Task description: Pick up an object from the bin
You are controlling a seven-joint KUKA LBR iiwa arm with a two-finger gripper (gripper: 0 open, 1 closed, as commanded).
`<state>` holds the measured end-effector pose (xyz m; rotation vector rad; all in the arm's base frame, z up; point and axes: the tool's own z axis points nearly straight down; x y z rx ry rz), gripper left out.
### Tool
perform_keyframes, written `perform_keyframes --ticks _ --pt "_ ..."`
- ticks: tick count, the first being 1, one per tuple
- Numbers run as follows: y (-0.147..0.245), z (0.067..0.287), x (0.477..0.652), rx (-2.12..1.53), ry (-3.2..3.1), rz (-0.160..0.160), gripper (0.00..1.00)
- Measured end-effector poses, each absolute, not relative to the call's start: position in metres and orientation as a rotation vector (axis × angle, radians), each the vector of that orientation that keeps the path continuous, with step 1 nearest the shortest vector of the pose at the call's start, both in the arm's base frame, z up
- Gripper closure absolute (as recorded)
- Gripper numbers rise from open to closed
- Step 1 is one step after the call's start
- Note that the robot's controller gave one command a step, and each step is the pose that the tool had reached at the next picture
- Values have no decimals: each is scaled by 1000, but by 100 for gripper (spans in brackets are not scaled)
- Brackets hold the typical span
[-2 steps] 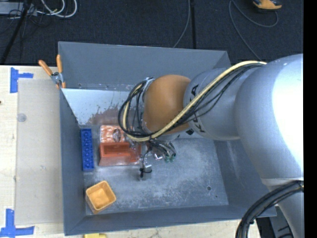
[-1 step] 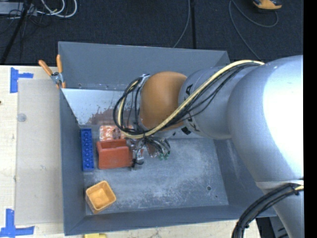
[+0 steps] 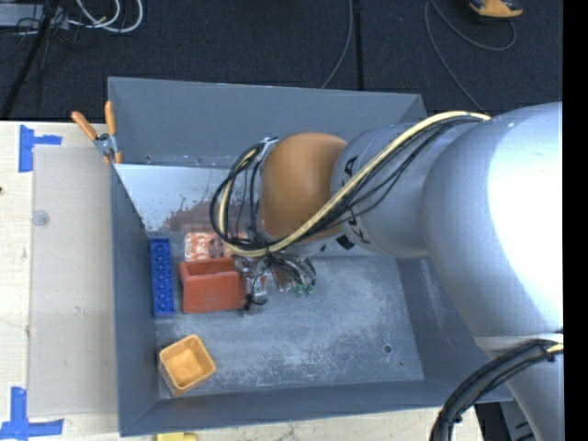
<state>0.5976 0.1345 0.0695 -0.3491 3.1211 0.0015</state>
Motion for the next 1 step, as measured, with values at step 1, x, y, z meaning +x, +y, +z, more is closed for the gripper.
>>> perform_keyframes --ticks 1 --pt "134 72 597 -350 3124 1 100"
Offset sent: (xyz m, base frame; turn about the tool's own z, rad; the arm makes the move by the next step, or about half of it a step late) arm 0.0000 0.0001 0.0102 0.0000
